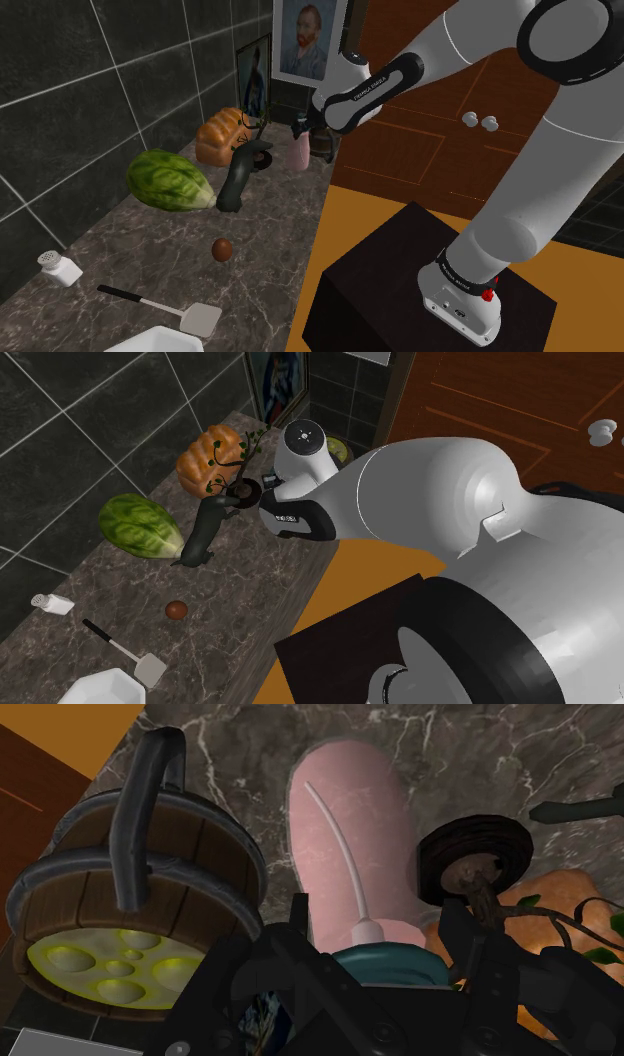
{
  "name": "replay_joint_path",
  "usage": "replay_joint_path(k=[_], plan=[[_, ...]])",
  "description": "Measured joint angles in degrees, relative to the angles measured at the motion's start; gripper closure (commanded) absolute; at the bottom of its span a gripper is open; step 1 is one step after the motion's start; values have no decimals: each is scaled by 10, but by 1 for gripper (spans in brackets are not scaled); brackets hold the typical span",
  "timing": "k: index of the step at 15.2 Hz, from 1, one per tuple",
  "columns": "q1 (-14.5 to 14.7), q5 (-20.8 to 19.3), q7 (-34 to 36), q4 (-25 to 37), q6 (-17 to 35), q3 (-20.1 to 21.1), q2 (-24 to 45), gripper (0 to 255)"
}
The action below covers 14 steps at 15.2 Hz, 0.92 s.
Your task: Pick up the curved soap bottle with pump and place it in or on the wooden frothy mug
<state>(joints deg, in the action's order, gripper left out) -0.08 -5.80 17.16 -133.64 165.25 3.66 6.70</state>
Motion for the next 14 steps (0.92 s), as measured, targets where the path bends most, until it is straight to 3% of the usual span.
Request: replay_joint_path(k=[5,14], plan=[[0,2,-1,1,-4,1,-2,255],[-3,22,-19,16,-67,5,-50,255]])
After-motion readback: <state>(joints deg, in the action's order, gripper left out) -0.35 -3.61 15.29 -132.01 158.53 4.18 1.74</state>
